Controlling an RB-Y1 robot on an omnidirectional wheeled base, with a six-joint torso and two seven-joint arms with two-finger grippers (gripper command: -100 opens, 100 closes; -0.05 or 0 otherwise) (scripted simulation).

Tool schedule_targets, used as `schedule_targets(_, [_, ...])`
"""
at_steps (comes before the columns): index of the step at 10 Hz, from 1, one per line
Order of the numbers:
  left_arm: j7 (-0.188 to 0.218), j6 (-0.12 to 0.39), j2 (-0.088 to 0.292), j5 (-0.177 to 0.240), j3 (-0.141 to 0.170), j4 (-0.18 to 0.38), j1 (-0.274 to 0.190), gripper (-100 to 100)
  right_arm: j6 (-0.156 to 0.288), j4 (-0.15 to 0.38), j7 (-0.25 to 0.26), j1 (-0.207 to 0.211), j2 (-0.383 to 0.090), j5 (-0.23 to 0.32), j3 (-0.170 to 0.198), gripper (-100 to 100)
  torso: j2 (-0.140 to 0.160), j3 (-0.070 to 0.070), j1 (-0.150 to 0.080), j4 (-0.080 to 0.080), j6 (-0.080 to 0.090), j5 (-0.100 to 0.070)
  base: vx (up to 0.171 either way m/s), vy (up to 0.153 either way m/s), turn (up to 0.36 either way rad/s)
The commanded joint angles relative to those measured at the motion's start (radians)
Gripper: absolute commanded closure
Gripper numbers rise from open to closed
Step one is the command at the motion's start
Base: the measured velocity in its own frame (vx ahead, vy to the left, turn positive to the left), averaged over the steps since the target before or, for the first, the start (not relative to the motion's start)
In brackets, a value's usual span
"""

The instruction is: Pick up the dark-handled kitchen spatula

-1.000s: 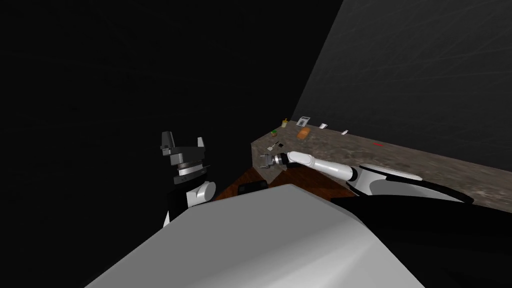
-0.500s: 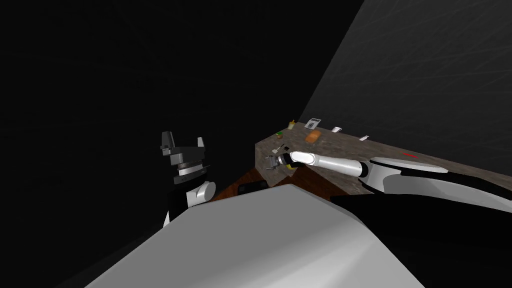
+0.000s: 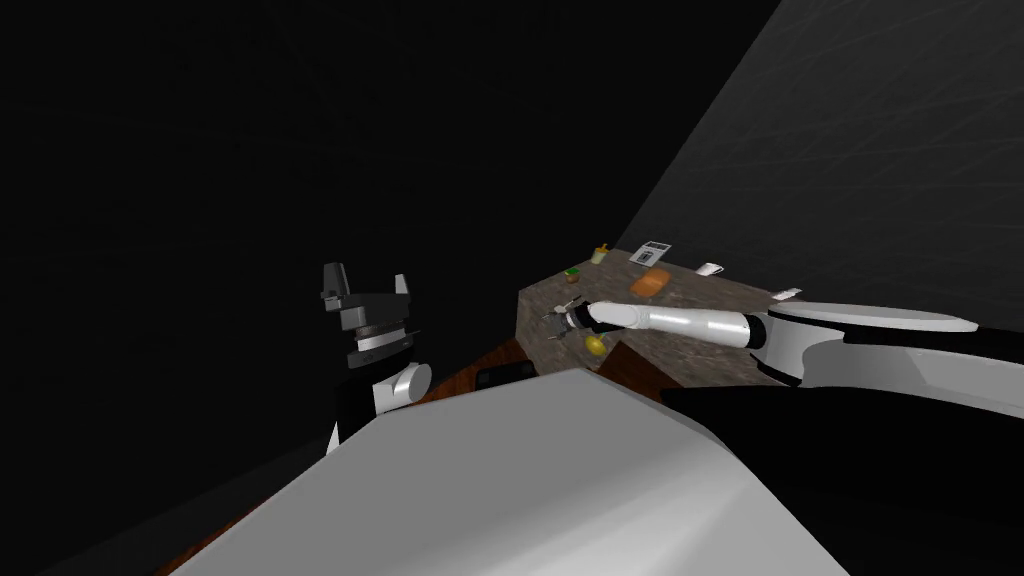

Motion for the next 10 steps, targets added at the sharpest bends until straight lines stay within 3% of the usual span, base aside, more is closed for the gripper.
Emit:
schedule_targets(1, [0.000,0.000,0.000,0.000,0.000,0.000,0.000,0,-0.013,0.021,0.031,-0.007,-0.029,-0.013,0.012,-100,0.000,0.000,0.000,0.000,0.000,0.000,0.060,-0.010,0.117])
schedule_targets(3, [0.000,0.000,0.000,0.000,0.000,0.000,0.000,0,-0.032,0.051,0.043,-0.059,-0.108,0.039,0.086,-100,0.001,0.000,0.000,0.000,0.000,0.000,0.092,-0.015,0.276])
schedule_targets(4, [0.000,0.000,0.000,0.000,0.000,0.000,0.000,0,-0.032,0.051,0.043,-0.059,-0.116,0.039,0.102,-100,-0.002,-0.001,-0.001,0.000,0.000,0.000,0.086,-0.029,0.111])
schedule_targets(5, [0.000,0.000,0.000,0.000,0.000,0.000,0.000,0,-0.042,0.065,0.049,-0.082,-0.156,0.062,0.136,-100,-0.001,-0.001,-0.001,0.000,0.001,0.000,0.073,-0.032,0.193])
schedule_targets(6, [0.000,0.000,0.000,0.000,0.000,0.000,0.000,0,-0.042,0.065,0.049,-0.082,-0.156,0.062,0.147,-100,0.000,0.000,-0.001,0.000,0.000,0.000,0.054,-0.025,0.105])
schedule_targets(7, [0.000,0.000,0.000,0.000,0.000,0.000,0.000,0,-0.051,0.079,0.055,-0.101,-0.192,0.083,0.184,-100,0.001,0.001,-0.001,0.000,0.001,0.000,0.062,-0.020,0.178])
schedule_targets(8, [0.000,0.000,0.000,0.000,0.000,0.000,0.000,0,-0.051,0.079,0.055,-0.101,-0.192,0.083,0.191,-100,0.001,0.001,0.000,0.000,0.001,0.000,0.055,-0.024,0.104])
schedule_targets(10, [0.000,0.000,0.000,0.000,0.000,0.000,0.000,0,-0.069,0.105,0.067,-0.132,-0.253,0.117,0.265,-100,0.001,0.001,0.000,0.000,0.001,0.000,0.082,-0.036,0.225])
